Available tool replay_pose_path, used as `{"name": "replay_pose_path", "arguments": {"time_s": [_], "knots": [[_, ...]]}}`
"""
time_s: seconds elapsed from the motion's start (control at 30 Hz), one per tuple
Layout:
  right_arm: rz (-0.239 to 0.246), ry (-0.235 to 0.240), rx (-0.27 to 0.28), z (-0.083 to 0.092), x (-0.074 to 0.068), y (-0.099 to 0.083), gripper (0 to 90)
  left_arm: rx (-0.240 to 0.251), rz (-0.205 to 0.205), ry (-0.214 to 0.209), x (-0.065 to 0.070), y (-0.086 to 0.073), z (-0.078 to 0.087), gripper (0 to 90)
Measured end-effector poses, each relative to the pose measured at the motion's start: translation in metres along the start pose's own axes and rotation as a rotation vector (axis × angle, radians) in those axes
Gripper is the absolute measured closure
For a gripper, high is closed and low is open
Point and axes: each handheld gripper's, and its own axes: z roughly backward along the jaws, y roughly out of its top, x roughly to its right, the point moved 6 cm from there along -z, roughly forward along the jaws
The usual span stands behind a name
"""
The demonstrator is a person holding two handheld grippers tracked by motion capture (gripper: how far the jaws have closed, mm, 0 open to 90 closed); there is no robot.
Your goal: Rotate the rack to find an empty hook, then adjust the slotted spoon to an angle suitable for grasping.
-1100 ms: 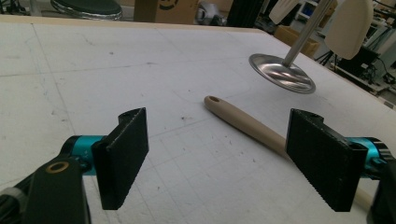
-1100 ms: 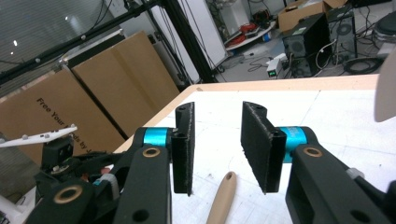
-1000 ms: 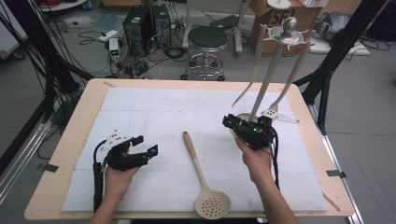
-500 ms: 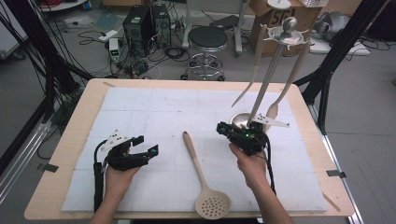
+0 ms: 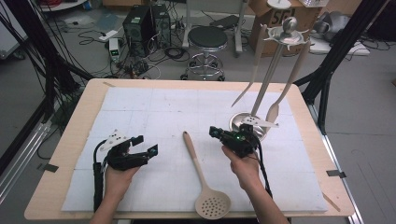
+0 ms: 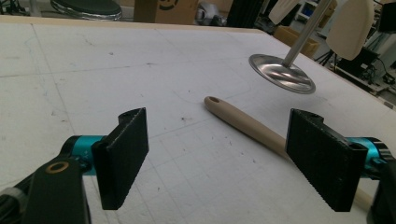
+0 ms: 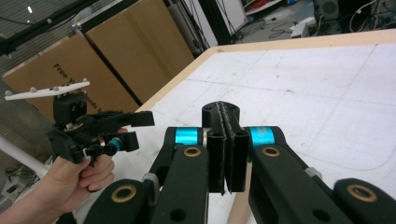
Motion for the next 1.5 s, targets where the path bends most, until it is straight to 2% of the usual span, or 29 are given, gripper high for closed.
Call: {"name": "replay_pose_path", "arguments": {"time_s": [0.3, 0.63, 0.83, 1.03, 1.3, 1.5], "knots": [[0.004, 0.021, -0.061, -0.012, -0.009, -0.012, 89.9, 0.002, 0.000, 0.001, -0.001, 0.000, -0.001, 22.1], [0.018, 0.048, -0.176, -0.029, -0.024, -0.029, 89.9, 0.005, -0.003, -0.002, 0.000, 0.001, -0.001, 22.1], [0.020, 0.058, -0.197, -0.033, -0.028, -0.033, 89.9, 0.006, -0.002, -0.003, 0.000, 0.001, -0.001, 22.1], [0.017, 0.069, -0.242, -0.039, -0.033, -0.040, 89.9, 0.005, -0.004, -0.003, 0.000, 0.001, -0.001, 22.1], [-0.010, 0.079, -0.367, -0.055, -0.034, -0.057, 89.9, 0.004, -0.003, -0.006, 0.001, 0.002, -0.001, 22.1], [-0.026, 0.067, -0.468, -0.063, -0.034, -0.070, 89.9, 0.005, -0.003, -0.007, 0.002, 0.002, -0.001, 22.1]]}}
